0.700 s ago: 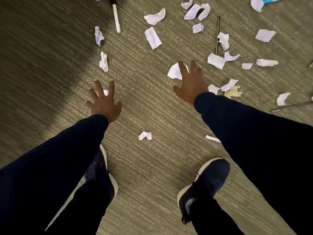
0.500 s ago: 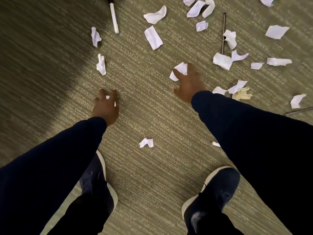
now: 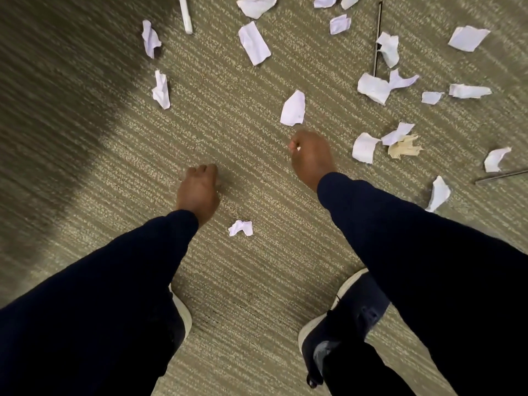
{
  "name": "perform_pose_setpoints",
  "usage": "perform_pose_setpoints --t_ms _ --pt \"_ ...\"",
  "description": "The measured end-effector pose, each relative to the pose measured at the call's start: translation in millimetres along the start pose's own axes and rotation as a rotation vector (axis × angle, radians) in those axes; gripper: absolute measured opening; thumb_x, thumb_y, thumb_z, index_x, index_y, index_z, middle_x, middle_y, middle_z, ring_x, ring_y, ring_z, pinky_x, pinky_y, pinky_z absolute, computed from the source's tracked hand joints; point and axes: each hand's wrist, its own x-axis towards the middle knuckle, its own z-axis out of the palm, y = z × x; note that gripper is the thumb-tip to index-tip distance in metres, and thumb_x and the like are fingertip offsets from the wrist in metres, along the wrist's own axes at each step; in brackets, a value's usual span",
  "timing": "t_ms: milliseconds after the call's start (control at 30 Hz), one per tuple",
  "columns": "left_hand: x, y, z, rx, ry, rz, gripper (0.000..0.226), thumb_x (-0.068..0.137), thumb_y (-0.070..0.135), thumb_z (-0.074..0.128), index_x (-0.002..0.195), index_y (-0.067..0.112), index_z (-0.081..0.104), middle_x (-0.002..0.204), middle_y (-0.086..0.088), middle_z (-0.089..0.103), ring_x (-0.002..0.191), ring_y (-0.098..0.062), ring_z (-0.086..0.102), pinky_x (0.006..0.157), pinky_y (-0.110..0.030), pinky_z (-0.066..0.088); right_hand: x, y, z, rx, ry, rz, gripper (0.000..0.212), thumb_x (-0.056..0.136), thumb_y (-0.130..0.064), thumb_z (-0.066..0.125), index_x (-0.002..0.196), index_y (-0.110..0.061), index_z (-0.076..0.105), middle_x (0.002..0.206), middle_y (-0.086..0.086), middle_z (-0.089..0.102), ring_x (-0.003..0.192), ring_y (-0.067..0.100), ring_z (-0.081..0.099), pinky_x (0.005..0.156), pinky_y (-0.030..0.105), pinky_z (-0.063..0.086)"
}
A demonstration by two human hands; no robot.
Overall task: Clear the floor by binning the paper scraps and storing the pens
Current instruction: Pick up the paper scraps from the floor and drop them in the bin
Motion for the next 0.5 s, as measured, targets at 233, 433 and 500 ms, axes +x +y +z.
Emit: perform_pose_setpoints --t_ms 233,433,500 --pt "-43 30 33 -0.125 -0.049 0.232 0.016 0.099 0.026 0.046 0.096 0.011 0.049 0.073 0.002 0.052 0.057 -0.013 0.047 0.045 -0.028 0.046 14 14 -29 0.003 0.081 0.055 0.030 0.099 -0.024 0.053 0.124 -0.009 0.052 0.115 0.015 0.061 0.098 0.035 0.063 0.081 0.043 0.054" --pt "-52 3 63 0.186 -0.256 0.385 0.047 0.093 0.042 0.061 0.125 0.013 0.043 0.120 -0.009 0.052 0.086 -0.020 0.058 0.062 -0.028 0.056 65 -10 -22 -0.180 -0.069 -0.106 0.077 0.090 -0.042 0.069 0.153 -0.027 0.027 0.145 0.023 0.041 0.118 0.044 0.056 0.092 0.043 0.049" --pt "-53 -4 66 0.140 -0.256 0.409 0.038 0.091 0.022 0.063 0.124 0.013 0.047 0.124 -0.011 0.052 0.087 -0.020 0.059 0.062 -0.022 0.050 68 -8 -10 -0.210 -0.096 -0.114 0.071 0.091 -0.039 0.068 0.150 -0.027 0.031 0.142 0.022 0.042 0.111 0.042 0.059 0.087 0.041 0.050"
